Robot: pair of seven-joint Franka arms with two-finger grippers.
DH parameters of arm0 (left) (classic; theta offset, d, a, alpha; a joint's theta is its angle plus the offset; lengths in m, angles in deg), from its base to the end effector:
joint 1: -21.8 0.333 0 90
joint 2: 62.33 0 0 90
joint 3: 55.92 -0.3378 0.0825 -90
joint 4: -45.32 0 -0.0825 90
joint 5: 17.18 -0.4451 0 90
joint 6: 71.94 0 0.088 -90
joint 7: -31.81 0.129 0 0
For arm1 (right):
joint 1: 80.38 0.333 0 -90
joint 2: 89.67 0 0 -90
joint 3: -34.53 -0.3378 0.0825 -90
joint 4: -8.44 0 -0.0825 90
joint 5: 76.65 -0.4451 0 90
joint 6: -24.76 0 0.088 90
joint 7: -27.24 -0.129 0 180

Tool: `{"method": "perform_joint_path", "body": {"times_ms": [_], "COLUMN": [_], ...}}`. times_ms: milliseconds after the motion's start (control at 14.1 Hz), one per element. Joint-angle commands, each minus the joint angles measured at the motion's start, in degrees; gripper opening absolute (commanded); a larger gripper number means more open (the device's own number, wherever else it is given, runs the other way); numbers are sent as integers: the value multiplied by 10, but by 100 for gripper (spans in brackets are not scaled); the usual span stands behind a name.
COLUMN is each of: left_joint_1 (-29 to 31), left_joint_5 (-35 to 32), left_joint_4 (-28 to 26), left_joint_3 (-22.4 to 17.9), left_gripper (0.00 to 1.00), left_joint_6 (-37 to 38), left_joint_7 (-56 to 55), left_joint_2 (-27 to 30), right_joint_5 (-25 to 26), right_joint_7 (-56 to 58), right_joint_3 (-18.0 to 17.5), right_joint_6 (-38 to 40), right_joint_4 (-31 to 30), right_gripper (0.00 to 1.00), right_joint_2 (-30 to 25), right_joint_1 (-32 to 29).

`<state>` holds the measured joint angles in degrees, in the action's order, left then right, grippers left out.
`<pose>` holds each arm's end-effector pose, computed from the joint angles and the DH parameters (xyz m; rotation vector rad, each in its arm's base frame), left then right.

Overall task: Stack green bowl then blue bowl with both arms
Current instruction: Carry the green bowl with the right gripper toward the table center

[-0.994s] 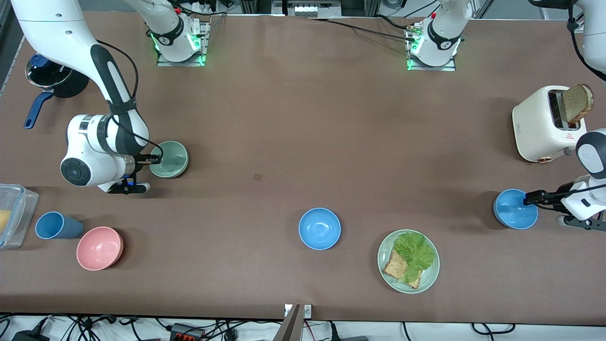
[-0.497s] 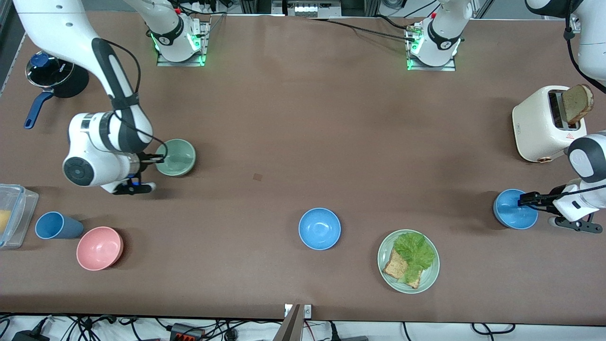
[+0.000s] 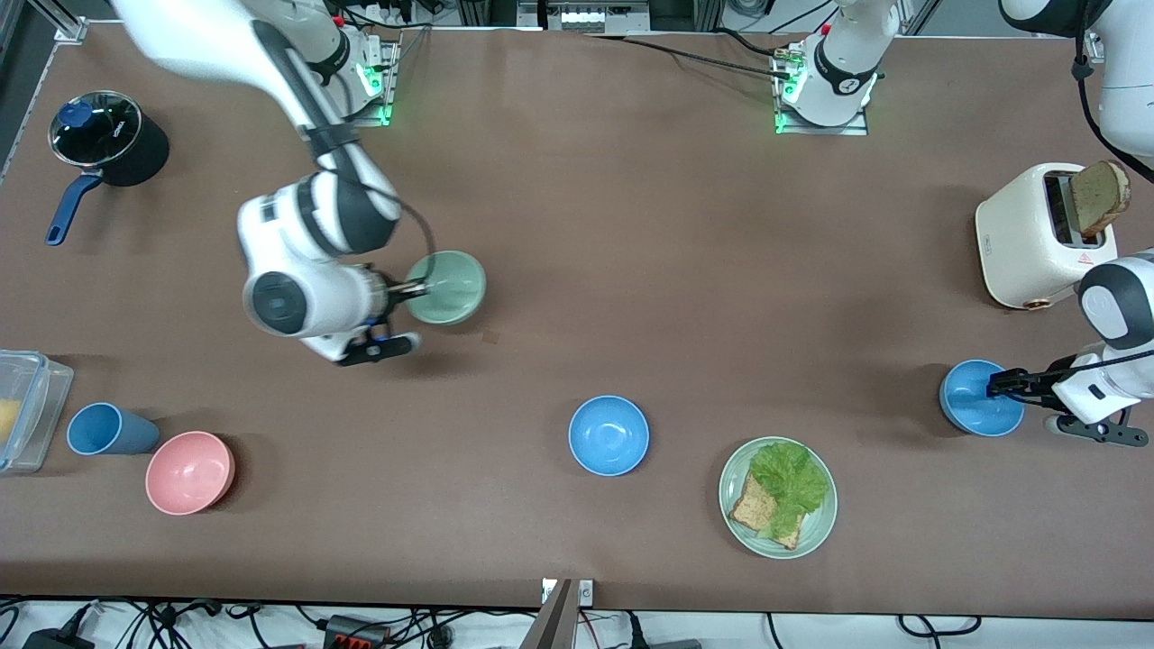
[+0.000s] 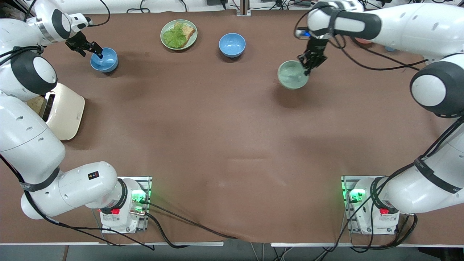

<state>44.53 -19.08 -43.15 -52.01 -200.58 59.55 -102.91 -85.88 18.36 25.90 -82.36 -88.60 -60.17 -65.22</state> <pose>0.7237 0.2549 0.1909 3.1124 -0.2499 0.0037 0.6245 0.2853 0.2425 -2.9568 -0.2664 0.5758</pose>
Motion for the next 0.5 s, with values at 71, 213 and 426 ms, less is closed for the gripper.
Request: {"method": "perform_joint_path", "body": {"times_ms": [71,213,426], "left_joint_1": [20,20,20], "left_joint_5": [1,1,1], "left_joint_4": [12,10,10], "left_joint_3": [4,4,4], "left_gripper": [100,97,94], "left_joint_6": [-37,-40,-43], "left_joint_7": [13,14,25], "left_joint_2": [-12,-12,-17], "right_joint_5": [-12,-11,-13], "right_joint_7": [-102,-175,-253], "right_joint_3": [4,4,4], "right_joint_6": [-15,-39,-87], "right_joint_4": [61,93,116], "right_gripper": [0,0,0], "right_joint_2": [61,97,129], "right_joint_1": [94,144,194]}}
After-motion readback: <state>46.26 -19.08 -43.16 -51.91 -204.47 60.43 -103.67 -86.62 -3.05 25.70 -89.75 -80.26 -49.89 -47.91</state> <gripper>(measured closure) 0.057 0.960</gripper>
